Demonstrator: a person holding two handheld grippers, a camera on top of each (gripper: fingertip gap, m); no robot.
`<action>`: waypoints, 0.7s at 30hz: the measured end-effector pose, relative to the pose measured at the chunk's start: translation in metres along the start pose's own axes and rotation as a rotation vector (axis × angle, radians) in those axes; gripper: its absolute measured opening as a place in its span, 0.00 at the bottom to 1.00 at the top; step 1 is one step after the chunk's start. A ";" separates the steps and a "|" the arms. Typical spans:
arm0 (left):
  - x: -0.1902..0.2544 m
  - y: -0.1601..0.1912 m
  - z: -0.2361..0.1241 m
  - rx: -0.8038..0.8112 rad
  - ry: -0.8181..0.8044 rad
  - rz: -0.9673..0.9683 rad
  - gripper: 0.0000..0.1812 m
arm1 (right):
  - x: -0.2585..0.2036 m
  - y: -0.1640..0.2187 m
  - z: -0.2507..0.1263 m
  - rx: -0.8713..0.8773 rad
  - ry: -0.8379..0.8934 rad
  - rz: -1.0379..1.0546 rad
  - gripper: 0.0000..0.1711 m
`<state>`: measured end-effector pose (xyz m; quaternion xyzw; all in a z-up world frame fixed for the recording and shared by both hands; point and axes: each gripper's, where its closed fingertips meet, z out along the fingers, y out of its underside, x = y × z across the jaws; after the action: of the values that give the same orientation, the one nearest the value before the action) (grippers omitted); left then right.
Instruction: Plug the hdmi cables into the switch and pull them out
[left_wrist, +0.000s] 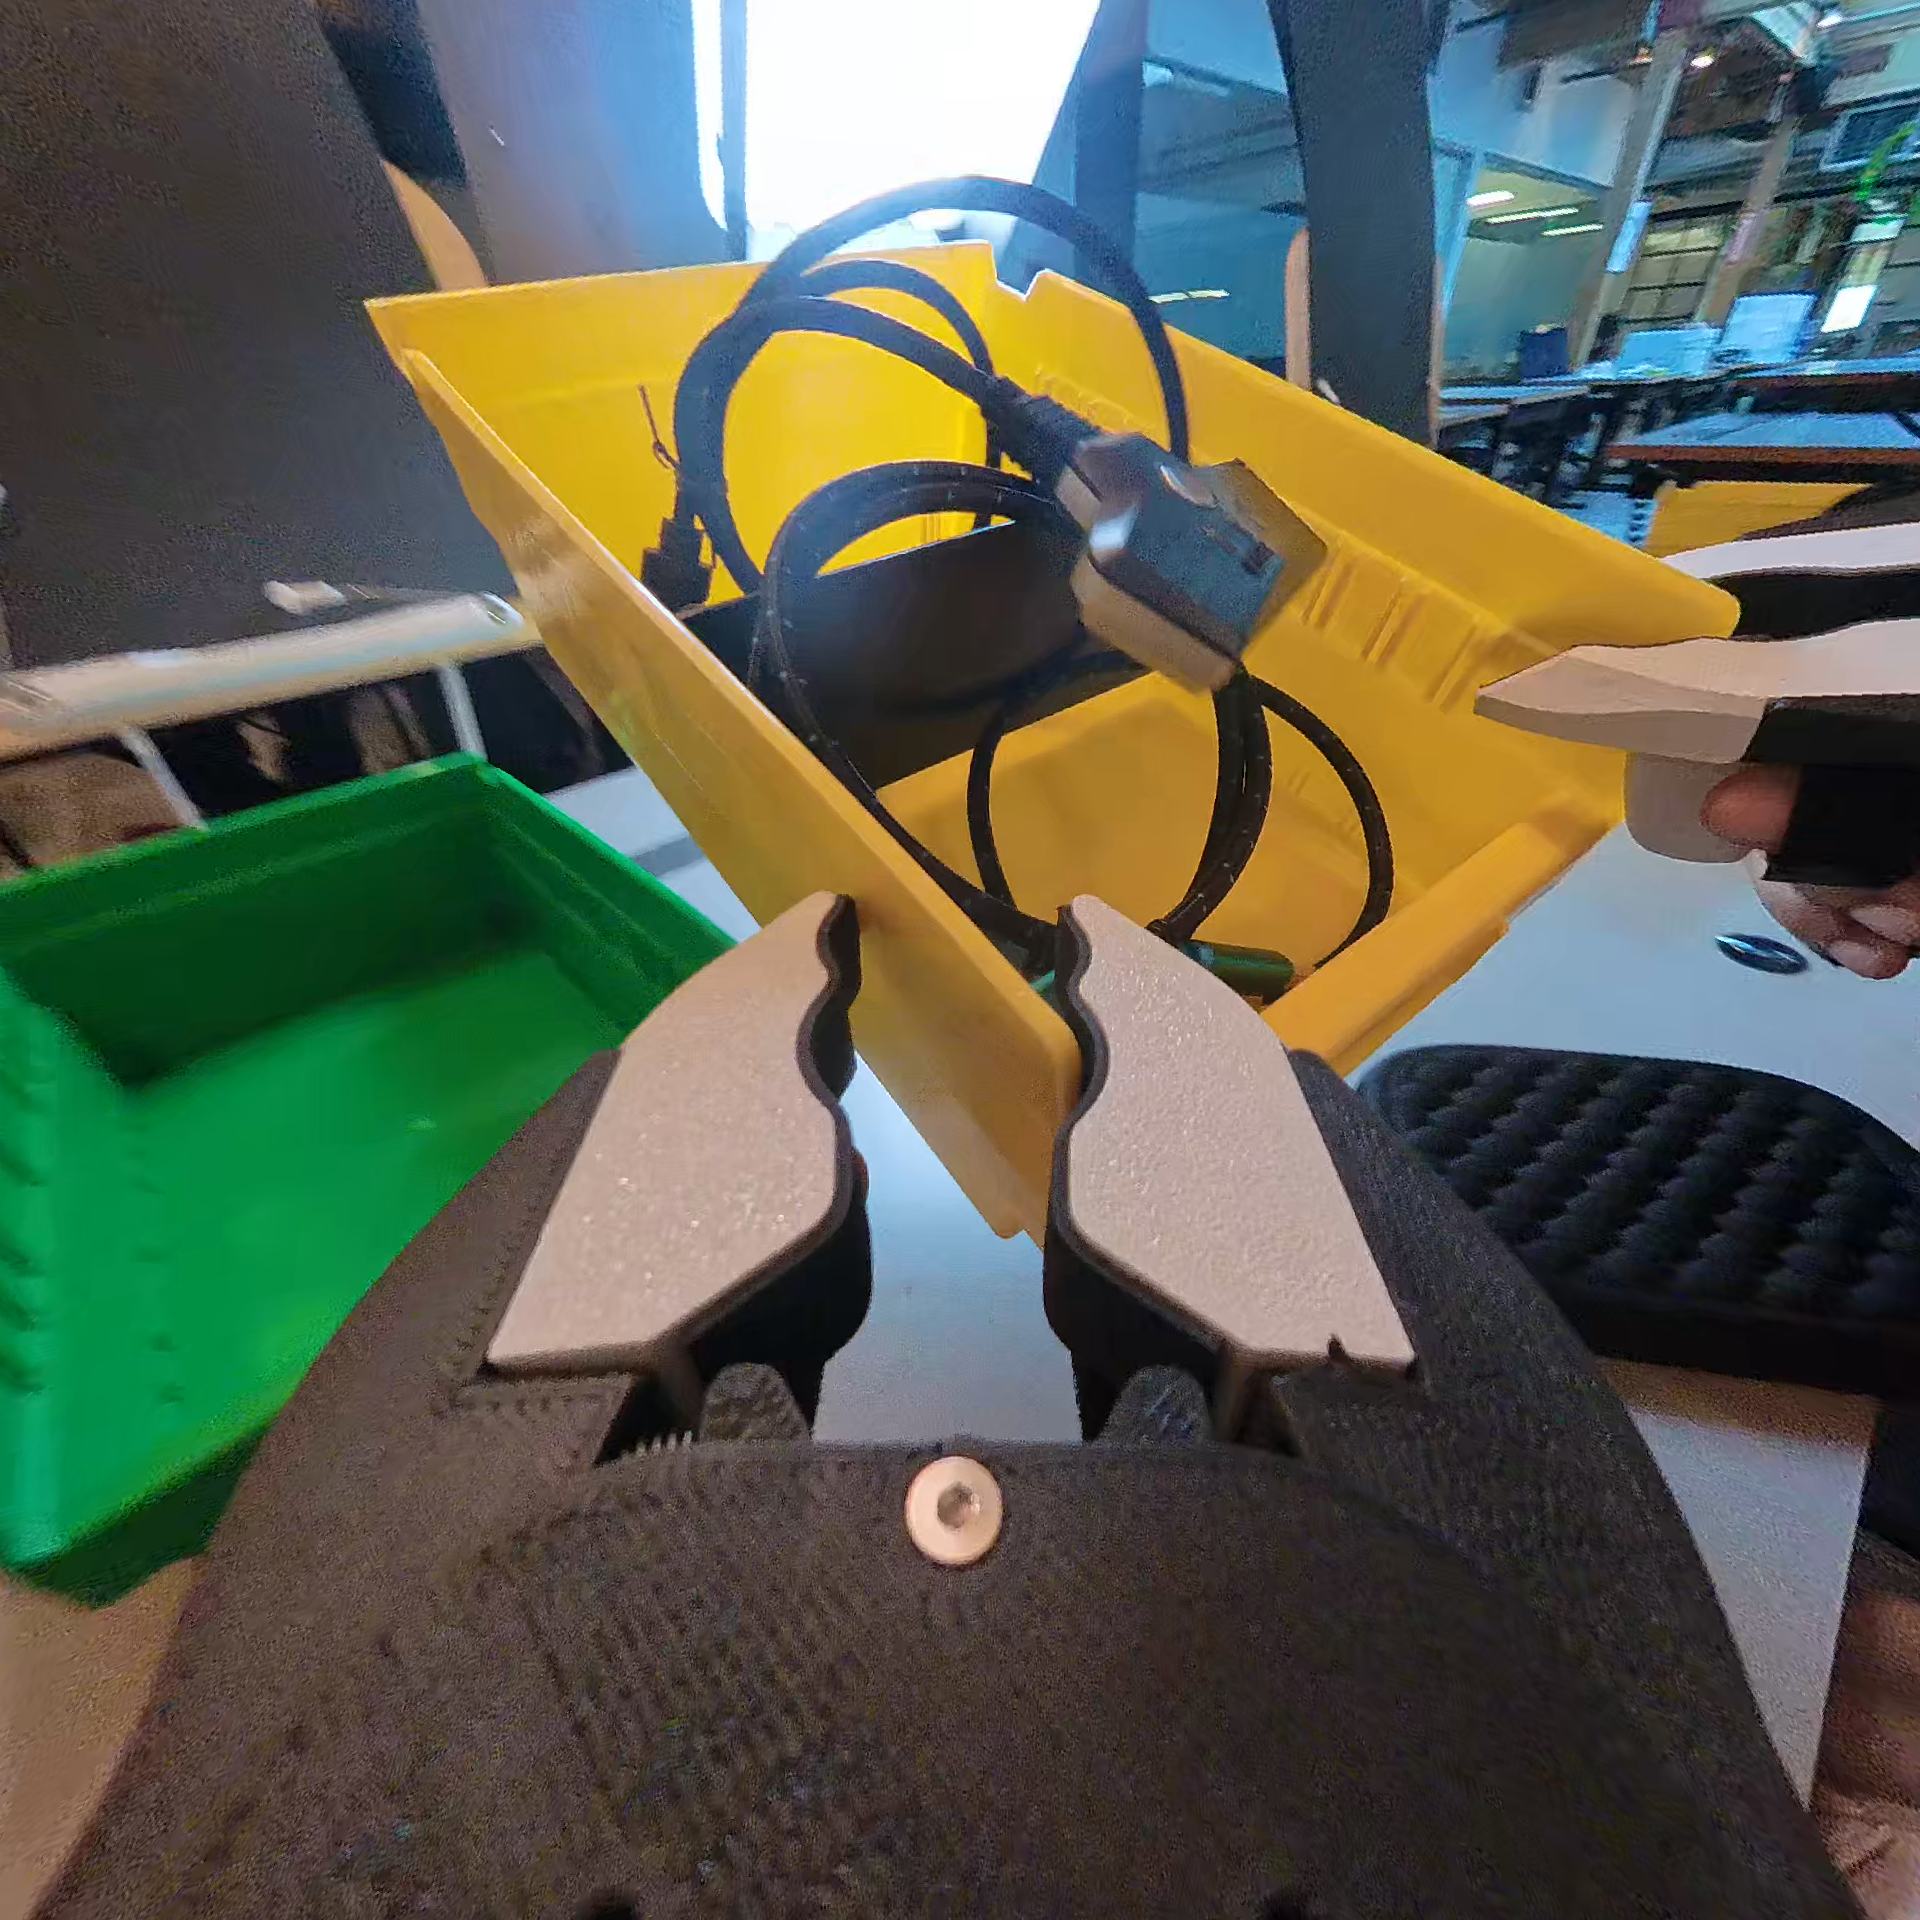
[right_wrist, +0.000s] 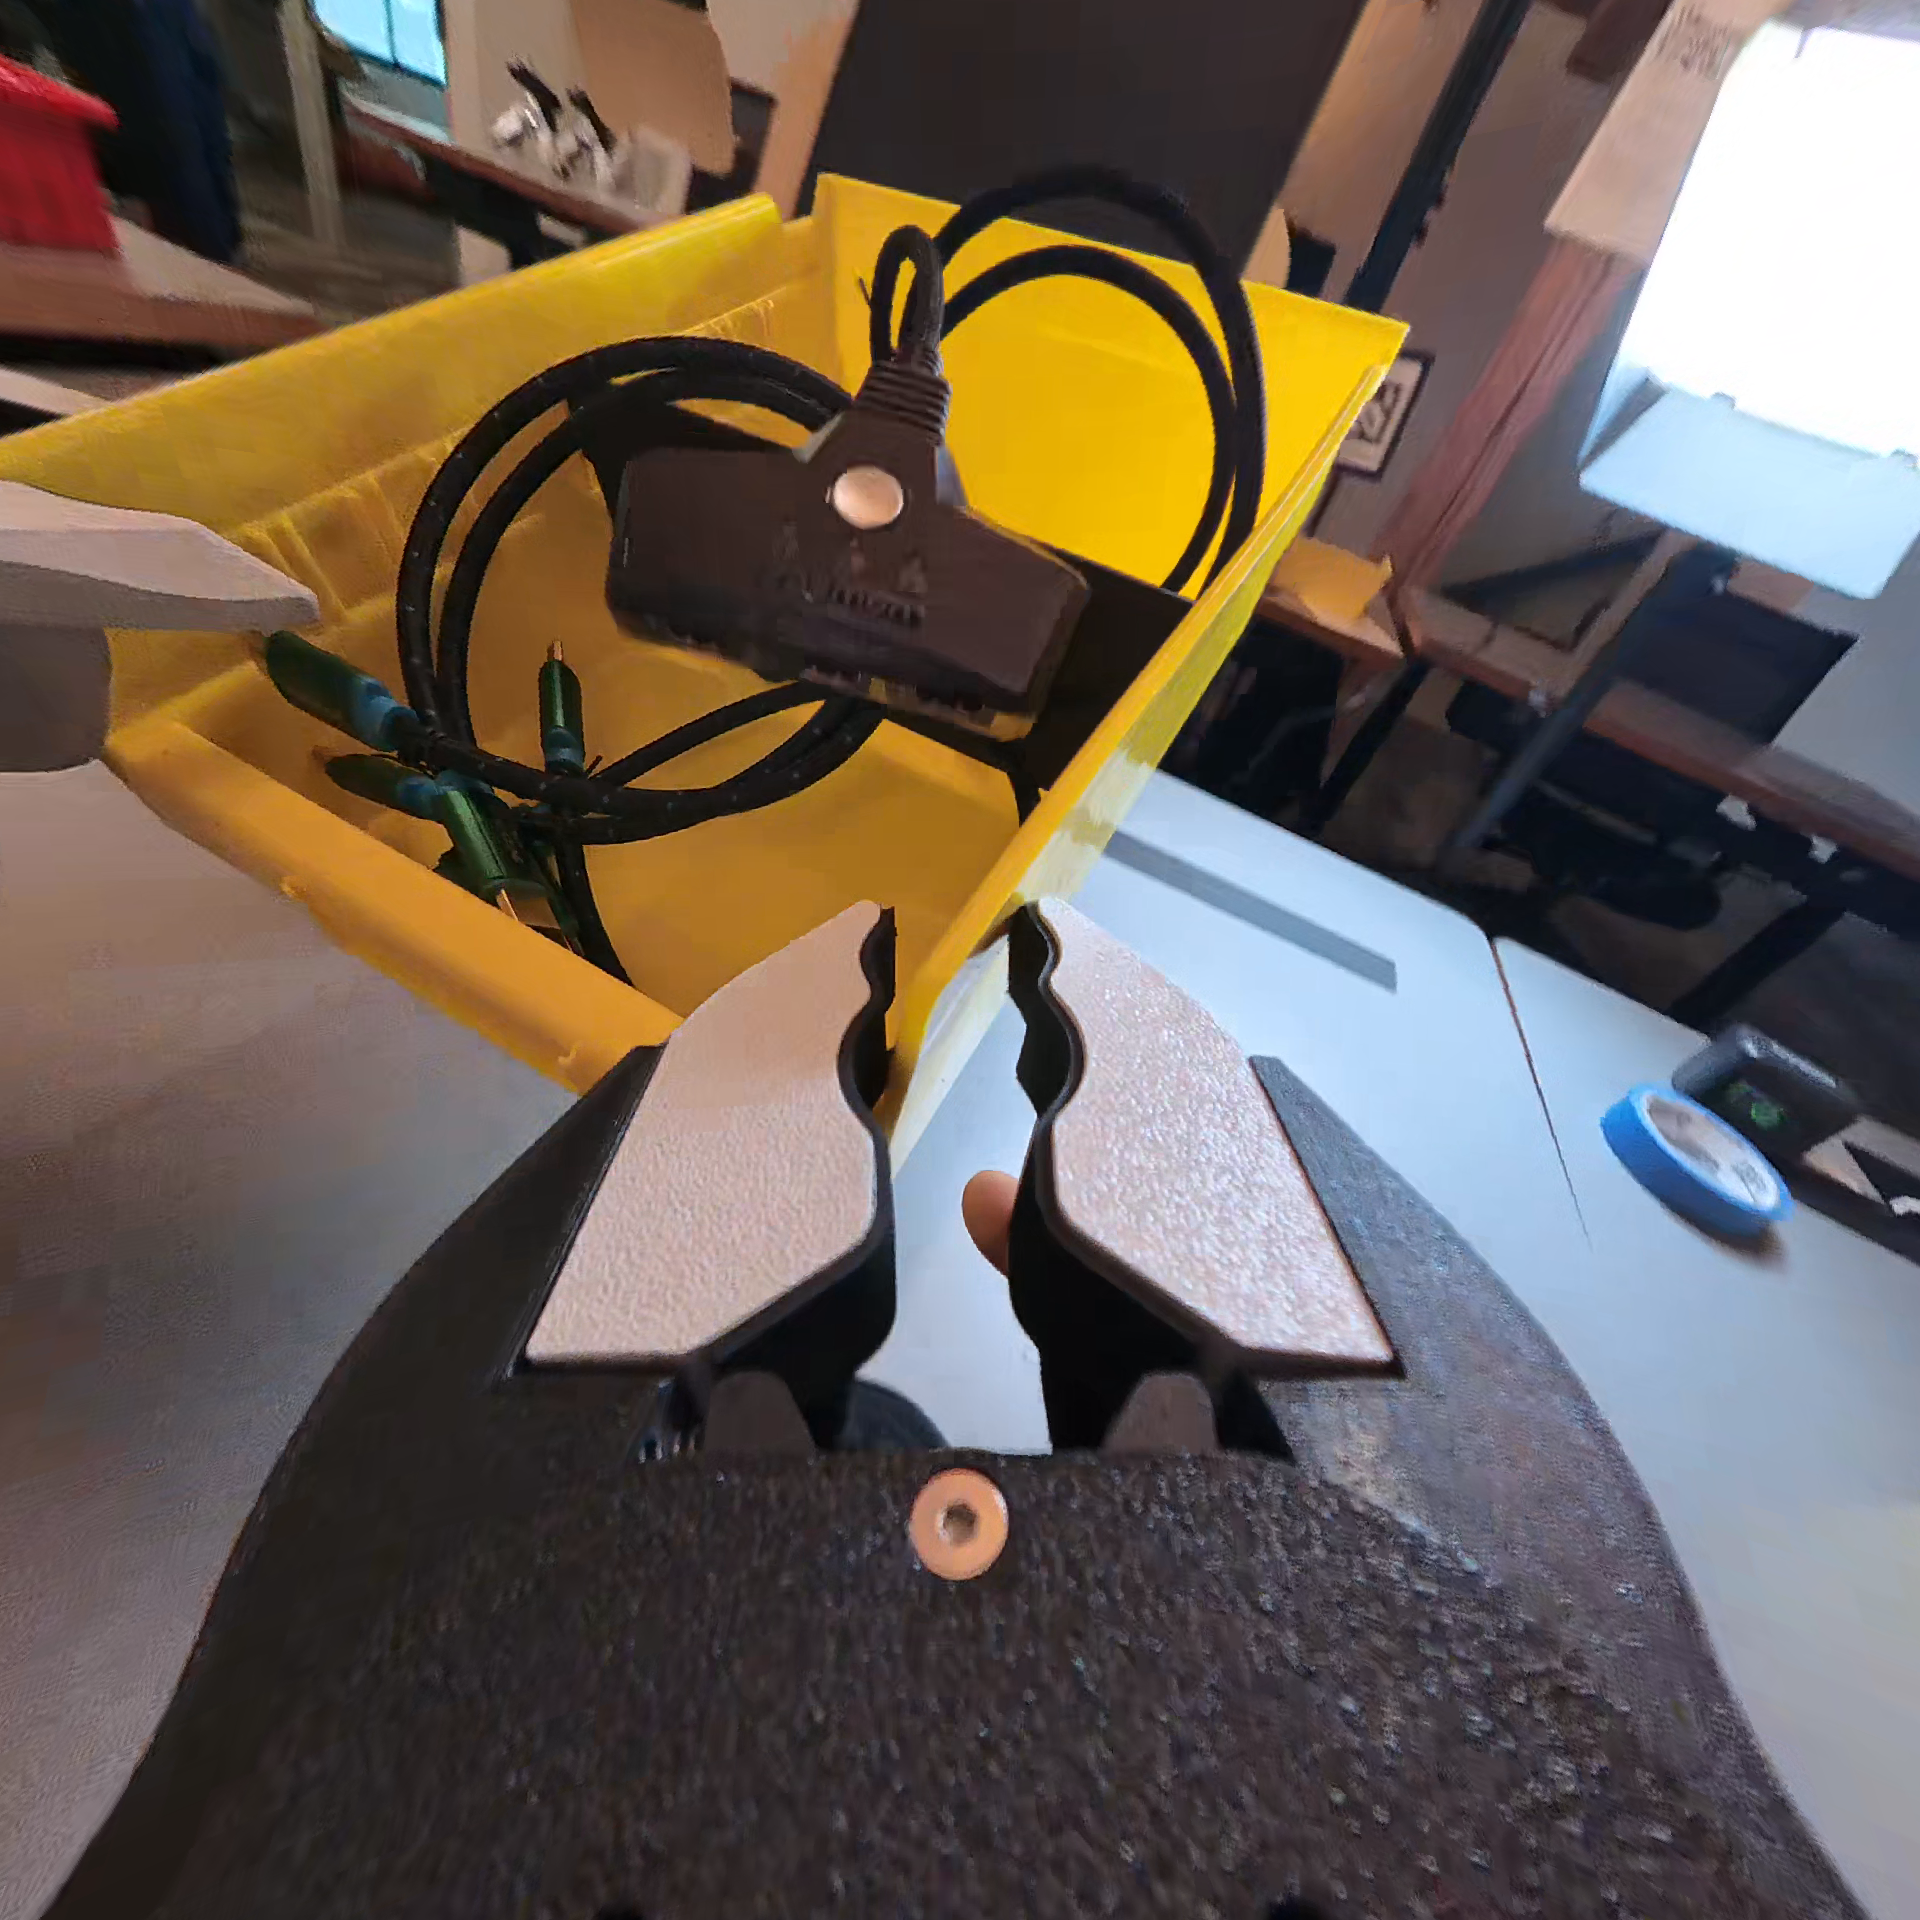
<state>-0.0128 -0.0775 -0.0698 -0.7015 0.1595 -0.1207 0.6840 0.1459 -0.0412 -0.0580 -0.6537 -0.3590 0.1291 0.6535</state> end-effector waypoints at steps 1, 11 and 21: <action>-0.008 -0.011 -0.012 0.017 -0.026 0.022 0.20 | -0.009 -0.013 0.003 0.032 -0.021 -0.001 0.12; -0.125 -0.046 -0.172 -0.037 -0.365 0.088 0.20 | -0.170 -0.104 0.082 0.154 -0.384 0.024 0.13; -0.206 0.004 -0.305 -0.231 -0.644 0.034 0.18 | -0.347 -0.075 0.136 0.015 -0.757 0.024 0.14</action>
<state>-0.3210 -0.2787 -0.0529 -0.7738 -0.0402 0.1372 0.6170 -0.2093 -0.1669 -0.1067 -0.5590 -0.5665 0.3719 0.4778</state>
